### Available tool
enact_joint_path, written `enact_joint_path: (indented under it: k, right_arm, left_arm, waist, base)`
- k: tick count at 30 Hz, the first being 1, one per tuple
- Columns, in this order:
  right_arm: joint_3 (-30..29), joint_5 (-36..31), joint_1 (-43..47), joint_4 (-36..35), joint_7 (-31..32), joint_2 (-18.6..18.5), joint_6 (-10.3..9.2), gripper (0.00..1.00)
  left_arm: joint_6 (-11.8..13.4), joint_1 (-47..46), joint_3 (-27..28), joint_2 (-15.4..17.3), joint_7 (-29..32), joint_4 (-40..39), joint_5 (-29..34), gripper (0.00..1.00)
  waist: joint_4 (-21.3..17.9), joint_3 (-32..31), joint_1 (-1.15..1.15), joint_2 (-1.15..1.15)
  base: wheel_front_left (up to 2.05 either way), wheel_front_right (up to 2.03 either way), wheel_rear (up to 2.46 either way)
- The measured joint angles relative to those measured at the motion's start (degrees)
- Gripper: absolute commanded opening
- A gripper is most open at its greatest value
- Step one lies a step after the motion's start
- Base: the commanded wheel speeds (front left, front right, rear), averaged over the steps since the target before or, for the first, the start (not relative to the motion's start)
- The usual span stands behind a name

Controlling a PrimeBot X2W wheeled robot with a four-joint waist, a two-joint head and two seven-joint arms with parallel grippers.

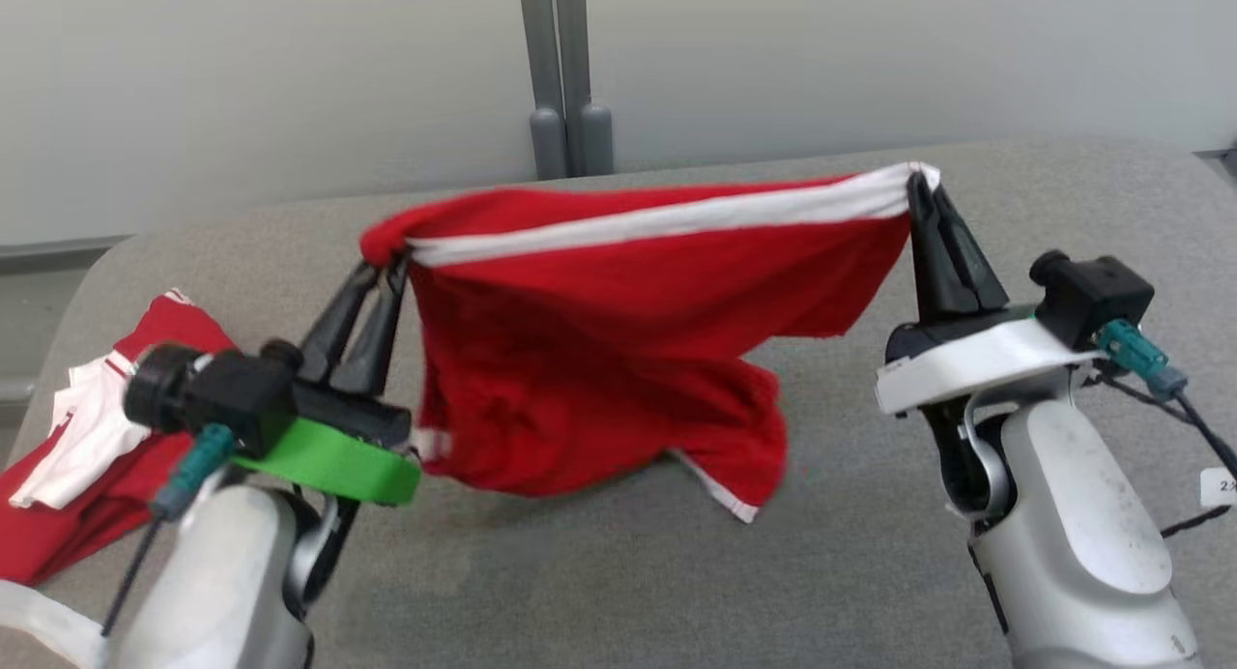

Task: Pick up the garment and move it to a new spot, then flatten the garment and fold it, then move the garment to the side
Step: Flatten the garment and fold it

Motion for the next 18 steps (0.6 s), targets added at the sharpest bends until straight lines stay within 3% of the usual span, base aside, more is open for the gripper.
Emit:
enact_joint_path:
  k: [9, 13, 18]
  right_arm:
    - [3.1, 1.8, -11.4, 0.7, 0.0, -2.6, 0.0, 0.0]
    - [3.7, 1.8, -17.7, 4.2, 0.0, -2.7, 0.0, 0.0]
    - [3.3, -0.6, -30.4, 8.5, 0.0, -2.8, 0.01, 0.0]
  left_arm:
    - [-0.1, -12.6, -0.3, 8.1, 0.0, 0.9, -1.6, 0.0]
    - [-0.2, -16.4, -0.7, 9.2, 0.0, 3.1, -2.9, 0.0]
    - [-0.2, -28.0, -2.9, 10.2, 0.0, 9.7, -4.6, 0.0]
  waist:
    - [-2.6, -1.6, 0.0, 0.0]
    - [-3.4, 0.6, 0.0, 0.0]
    - [-4.4, 5.5, 0.0, 0.0]
  base:
    - [0.0, 0.0, 0.0]
    - [0.0, 0.0, 0.0]
    - [0.0, 0.0, 0.0]
